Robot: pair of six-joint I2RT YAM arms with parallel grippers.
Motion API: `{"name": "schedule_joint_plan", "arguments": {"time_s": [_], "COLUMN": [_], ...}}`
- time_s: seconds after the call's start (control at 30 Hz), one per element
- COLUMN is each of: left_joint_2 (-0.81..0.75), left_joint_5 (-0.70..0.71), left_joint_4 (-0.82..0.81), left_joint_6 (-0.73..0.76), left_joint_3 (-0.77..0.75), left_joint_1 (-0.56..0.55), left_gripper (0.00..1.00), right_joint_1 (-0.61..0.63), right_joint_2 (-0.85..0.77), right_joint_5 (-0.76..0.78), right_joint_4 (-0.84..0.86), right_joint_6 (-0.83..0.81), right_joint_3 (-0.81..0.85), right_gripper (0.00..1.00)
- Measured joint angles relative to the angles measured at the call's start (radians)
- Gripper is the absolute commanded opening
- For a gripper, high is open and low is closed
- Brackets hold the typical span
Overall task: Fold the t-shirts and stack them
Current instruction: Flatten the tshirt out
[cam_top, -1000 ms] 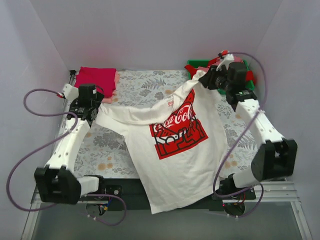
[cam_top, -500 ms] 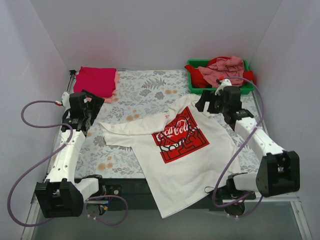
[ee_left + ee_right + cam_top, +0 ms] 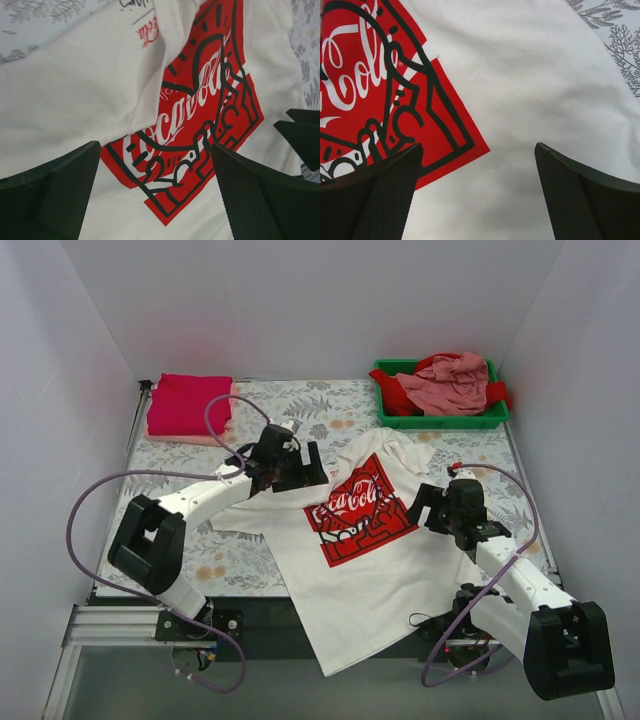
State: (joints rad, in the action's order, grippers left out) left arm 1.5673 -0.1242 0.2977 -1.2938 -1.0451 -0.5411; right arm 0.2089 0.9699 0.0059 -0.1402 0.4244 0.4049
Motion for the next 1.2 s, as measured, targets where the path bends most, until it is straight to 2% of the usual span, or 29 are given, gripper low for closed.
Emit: {"name": "schedule_joint_plan", "arguments": {"time_s": [0.07, 0.17, 0.2, 0.3, 0.33, 0.53, 0.57, 0.63, 0.67, 0.73, 1.03, 1.2], "left_joint_2": [0.048, 0.134, 0.165, 0.25, 0.278, 0.391, 0.396, 0.402, 0.404, 0.406, 0.409, 0.414], "left_joint_5": [-0.008, 0.002, 0.011, 0.074, 0.105, 0.27, 0.279, 0.293, 0.295, 0.3, 0.388, 0.433], "left_joint_4": [-0.006, -0.002, 0.006, 0.039, 0.05, 0.145, 0.152, 0.171, 0.174, 0.174, 0.222, 0.25], "left_joint_6": [0.039, 0.086, 0.1, 0.139, 0.151, 0.184, 0.187, 0.195, 0.2, 0.204, 0.217, 0.257], "left_joint_3": [-0.028, -0.086, -0.112, -0.183, -0.205, -0.298, -0.299, -0.299, -0.299, -0.299, -0.346, -0.435], "left_joint_1": [-0.046, -0.092, -0.106, -0.14, -0.152, -0.191, -0.191, -0.19, -0.189, -0.187, -0.187, -0.149], "left_gripper": [0.92, 0.87, 0.81, 0.72, 0.64, 0.45, 0.35, 0.3, 0.16, 0.01, 0.0, 0.0], "right_joint_1": [-0.008, -0.021, -0.026, -0.039, -0.043, -0.059, -0.061, -0.065, -0.068, -0.071, -0.08, -0.082], "right_joint_2": [-0.008, -0.007, -0.006, -0.008, -0.008, -0.008, -0.008, -0.008, -0.007, -0.005, 0.012, 0.027], "right_joint_5": [0.012, 0.017, 0.017, 0.011, 0.009, -0.003, -0.005, -0.008, -0.009, -0.011, -0.014, -0.014], "right_joint_4": [0.002, 0.001, 0.003, 0.013, 0.017, 0.025, 0.026, 0.029, 0.03, 0.033, 0.054, 0.072], "right_joint_6": [0.011, 0.019, 0.019, 0.023, 0.023, 0.022, 0.021, 0.021, 0.02, 0.019, 0.013, 0.002], "right_joint_3": [-0.011, -0.044, -0.055, -0.057, -0.059, -0.061, -0.062, -0.063, -0.063, -0.063, -0.063, -0.063], "right_gripper": [0.98, 0.98, 0.98, 0.98, 0.98, 0.98, 0.98, 0.98, 0.99, 0.98, 0.98, 0.98]}}
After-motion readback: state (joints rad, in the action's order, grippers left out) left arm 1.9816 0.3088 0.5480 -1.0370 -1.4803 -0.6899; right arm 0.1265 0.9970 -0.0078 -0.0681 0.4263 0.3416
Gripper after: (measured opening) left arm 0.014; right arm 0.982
